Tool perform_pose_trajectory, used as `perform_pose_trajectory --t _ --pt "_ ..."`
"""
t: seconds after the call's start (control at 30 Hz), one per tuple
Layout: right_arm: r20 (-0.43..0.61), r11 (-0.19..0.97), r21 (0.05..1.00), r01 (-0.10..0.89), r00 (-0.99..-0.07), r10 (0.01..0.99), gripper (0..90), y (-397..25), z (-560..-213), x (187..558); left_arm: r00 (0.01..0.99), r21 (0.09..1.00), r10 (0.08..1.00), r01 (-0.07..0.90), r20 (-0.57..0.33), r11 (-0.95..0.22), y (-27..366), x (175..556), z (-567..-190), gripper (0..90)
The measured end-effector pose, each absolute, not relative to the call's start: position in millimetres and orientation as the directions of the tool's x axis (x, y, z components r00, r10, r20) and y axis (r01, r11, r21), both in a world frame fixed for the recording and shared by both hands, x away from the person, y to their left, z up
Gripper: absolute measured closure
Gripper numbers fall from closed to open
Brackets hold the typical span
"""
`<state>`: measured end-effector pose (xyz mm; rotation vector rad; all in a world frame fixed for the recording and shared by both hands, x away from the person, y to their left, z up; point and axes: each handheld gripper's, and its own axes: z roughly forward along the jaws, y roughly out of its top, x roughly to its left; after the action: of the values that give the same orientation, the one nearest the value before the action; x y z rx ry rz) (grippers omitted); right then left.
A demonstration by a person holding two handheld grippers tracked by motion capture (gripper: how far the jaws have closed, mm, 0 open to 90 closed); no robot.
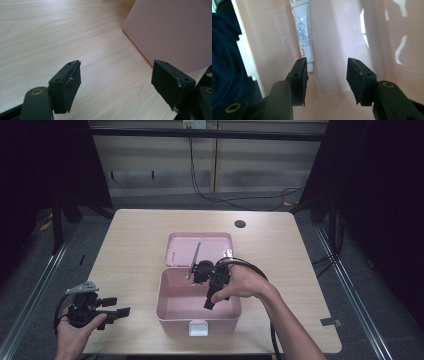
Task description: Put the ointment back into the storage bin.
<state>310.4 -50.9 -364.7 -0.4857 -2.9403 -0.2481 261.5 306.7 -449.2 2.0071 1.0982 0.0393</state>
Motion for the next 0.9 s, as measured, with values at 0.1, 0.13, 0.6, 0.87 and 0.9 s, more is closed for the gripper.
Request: perform_pose_trajectory --t 0.1,0.13,0.6,0.87,0.9 --pt "0.16 0.928 0.149 0.341 -0.935 0.318 51.8 -55.4 -357.5 311.6 0.617 0.674 0.711 0.686 -0.337 -0.275 306.8 261.6 -449.1 23.6" --pt "0.165 0.924 0.16 0.347 -0.932 0.322 51.8 -57.1 -356.0 311.8 0.617 0.674 0.711 0.686 -0.337 -0.275 307.0 261.6 -449.1 23.6" --pt "0.126 0.9 0.179 0.398 -0.916 0.38 53.0 -81.8 -332.0 314.8 0.618 0.674 0.71 0.686 -0.339 -0.275 306.8 261.6 -449.1 23.6" --pt "0.118 0.886 0.194 0.421 -0.907 0.405 52.9 -101.1 -325.4 308.4 0.619 0.674 0.709 0.685 -0.337 -0.276 306.6 262.0 -449.2 23.5" --pt "0.113 0.881 0.206 0.426 -0.905 0.411 52.9 -105.5 -324.0 307.5 0.618 0.674 0.71 0.685 -0.336 -0.277 306.7 262.2 -449.3 23.6"
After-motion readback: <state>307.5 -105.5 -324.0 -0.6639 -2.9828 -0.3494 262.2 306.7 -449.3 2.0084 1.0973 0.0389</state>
